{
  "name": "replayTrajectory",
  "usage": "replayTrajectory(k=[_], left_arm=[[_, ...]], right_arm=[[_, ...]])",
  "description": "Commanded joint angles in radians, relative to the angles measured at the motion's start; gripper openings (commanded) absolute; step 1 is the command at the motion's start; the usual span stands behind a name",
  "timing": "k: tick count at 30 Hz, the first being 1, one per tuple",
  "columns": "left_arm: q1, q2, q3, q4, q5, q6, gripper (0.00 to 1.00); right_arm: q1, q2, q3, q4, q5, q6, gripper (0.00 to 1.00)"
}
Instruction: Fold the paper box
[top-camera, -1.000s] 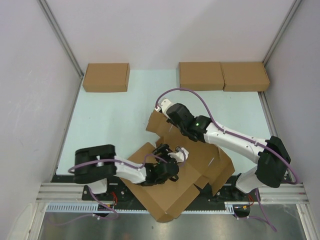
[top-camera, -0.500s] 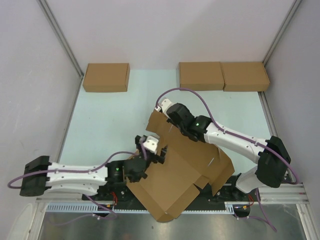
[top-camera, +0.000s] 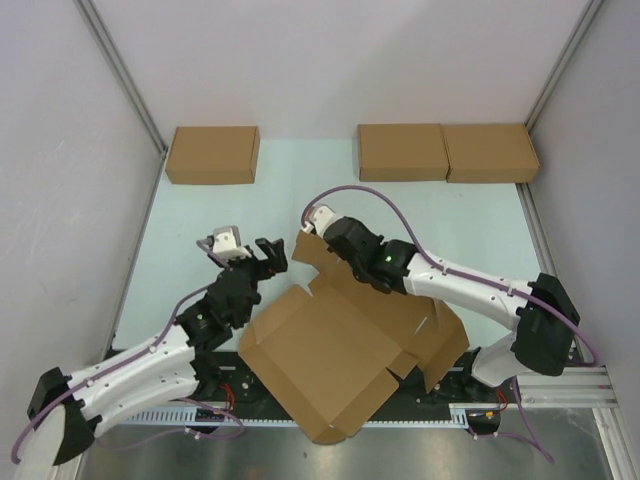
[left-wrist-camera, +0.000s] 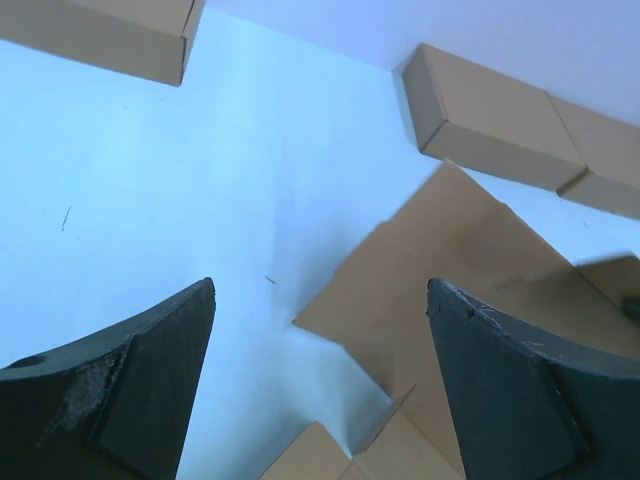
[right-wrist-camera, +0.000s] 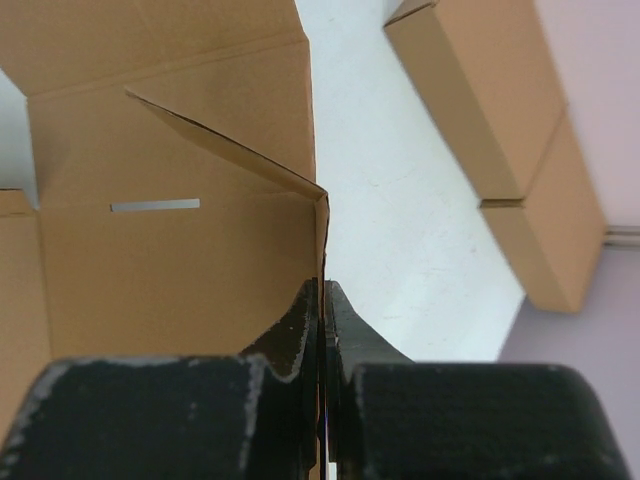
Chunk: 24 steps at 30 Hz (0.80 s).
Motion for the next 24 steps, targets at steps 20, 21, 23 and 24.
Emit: replayTrajectory(k=[20, 21, 23, 24], left_arm=[[0.508, 0.62, 0.245, 0.423, 0.577, -0.219, 0.9], [0.525, 0.652, 0.266, 0.448, 0.665, -0.235, 0.9], [0.566, 0.729, 0.273, 0.574, 0.777, -0.243, 0.89], [0.577, 0.749, 0.271, 0.627, 0.837, -0.251, 0.89]], right_arm=[[0.01, 0.005, -0.074, 0.346, 0.2, -0.335, 0.0], [0.007, 0.0, -0.074, 0.341, 0.188, -0.332, 0.0], [-0.001, -0.008, -0.074, 0.324, 0.156, -0.329, 0.0], [-0.003, -0.009, -0.074, 0.315, 0.148, -0.327, 0.0]])
